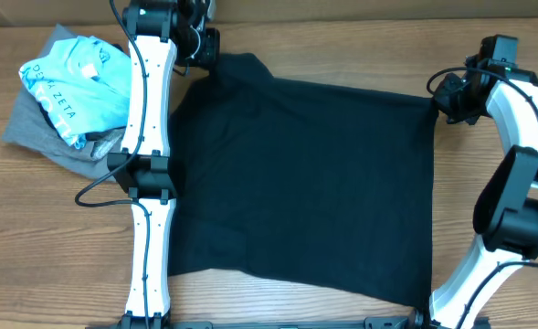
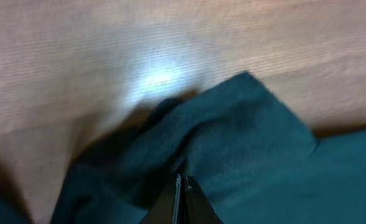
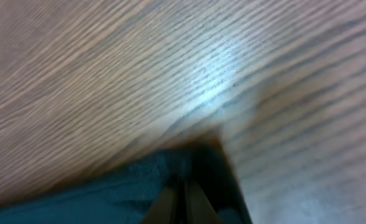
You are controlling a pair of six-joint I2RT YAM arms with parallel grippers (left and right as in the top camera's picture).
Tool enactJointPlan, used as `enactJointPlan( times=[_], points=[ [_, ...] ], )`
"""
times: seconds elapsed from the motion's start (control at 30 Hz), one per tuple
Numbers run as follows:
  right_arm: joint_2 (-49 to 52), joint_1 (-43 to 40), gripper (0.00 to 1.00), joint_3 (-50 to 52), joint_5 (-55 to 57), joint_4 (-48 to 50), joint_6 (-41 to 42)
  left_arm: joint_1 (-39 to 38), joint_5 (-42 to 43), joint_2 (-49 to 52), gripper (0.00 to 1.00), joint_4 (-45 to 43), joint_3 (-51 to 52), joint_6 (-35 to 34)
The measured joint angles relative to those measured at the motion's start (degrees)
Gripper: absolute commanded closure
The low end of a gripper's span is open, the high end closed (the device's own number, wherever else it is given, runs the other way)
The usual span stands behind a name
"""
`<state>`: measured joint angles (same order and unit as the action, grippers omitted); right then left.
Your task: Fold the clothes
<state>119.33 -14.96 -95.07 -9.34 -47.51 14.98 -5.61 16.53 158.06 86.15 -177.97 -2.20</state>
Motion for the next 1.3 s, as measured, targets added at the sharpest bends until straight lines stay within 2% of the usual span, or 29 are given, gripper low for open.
enactJointPlan(
  times=[0.27, 0.6, 0.9, 1.07, 1.3],
  points=[
    [-2.6, -0.1, 0.96, 0.0, -0.3, -8.5, 0.0, -0.4, -2.3, 0.0, 0.96, 10.4, -0.3, 3.4],
    [-8.7, -0.4, 0.96, 0.0, -0.4, -16.9, 0.0, -0.8, -2.6, -3.8, 0.96, 10.5, 0.9, 4.3],
    [-10.3, -0.4, 0.96, 0.3, -1.4, -21.7, -0.1, -3.9, -9.5, -19.3, 0.96, 10.5, 21.0, 3.6],
    [-10.3, -0.4, 0.96, 0.6, -1.8, -26.9, -0.7, -4.1, -11.5, -19.5, 0.96, 10.5, 32.3, 3.6],
    [-10.3, -0.4, 0.96, 1.0, -1.1, -31.9, -2.1, -4.0, -12.8, -19.4, 0.96, 10.5, 43.1, 3.6]
  ],
)
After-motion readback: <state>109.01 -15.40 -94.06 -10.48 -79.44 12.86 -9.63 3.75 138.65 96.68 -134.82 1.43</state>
